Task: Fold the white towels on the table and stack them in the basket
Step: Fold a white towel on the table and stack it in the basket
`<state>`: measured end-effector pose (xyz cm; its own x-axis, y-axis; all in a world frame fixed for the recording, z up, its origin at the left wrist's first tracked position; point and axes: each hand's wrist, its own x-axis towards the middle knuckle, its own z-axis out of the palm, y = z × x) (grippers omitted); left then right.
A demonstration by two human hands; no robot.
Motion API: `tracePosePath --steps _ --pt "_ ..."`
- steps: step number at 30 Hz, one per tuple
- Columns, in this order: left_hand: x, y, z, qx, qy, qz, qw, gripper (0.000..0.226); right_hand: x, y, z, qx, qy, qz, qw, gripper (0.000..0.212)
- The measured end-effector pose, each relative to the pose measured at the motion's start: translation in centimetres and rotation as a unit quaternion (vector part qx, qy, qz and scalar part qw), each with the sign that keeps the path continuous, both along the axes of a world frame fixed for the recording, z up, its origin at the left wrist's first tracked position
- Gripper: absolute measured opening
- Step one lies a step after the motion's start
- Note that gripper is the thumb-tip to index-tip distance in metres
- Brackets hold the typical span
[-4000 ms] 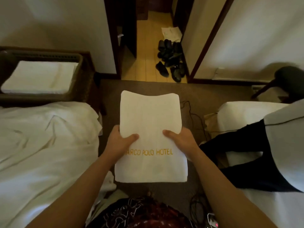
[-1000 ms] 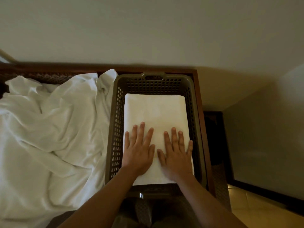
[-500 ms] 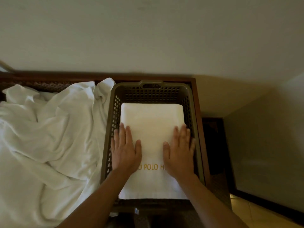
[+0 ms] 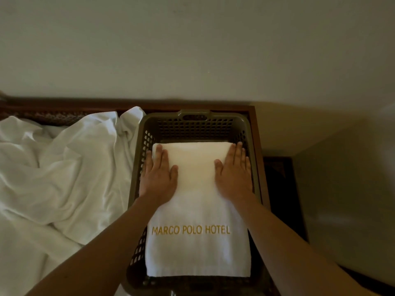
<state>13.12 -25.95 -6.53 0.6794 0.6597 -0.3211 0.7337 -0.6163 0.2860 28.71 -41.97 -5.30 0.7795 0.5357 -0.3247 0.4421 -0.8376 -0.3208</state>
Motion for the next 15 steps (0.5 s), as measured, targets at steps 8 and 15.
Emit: tracePosePath --steps 8,15 --pt "3.4 -1.1 -0.3 0.037 0.01 -0.084 0.996 0.07 0.3 0.6 -0.9 -0.025 -0.029 0.1 0.994 0.066" --pt "3.2 -0.6 1.3 0.028 0.027 0.054 0.998 0.074 -1.4 -0.4 0.2 0.016 -0.027 -0.005 1.0 0.065"
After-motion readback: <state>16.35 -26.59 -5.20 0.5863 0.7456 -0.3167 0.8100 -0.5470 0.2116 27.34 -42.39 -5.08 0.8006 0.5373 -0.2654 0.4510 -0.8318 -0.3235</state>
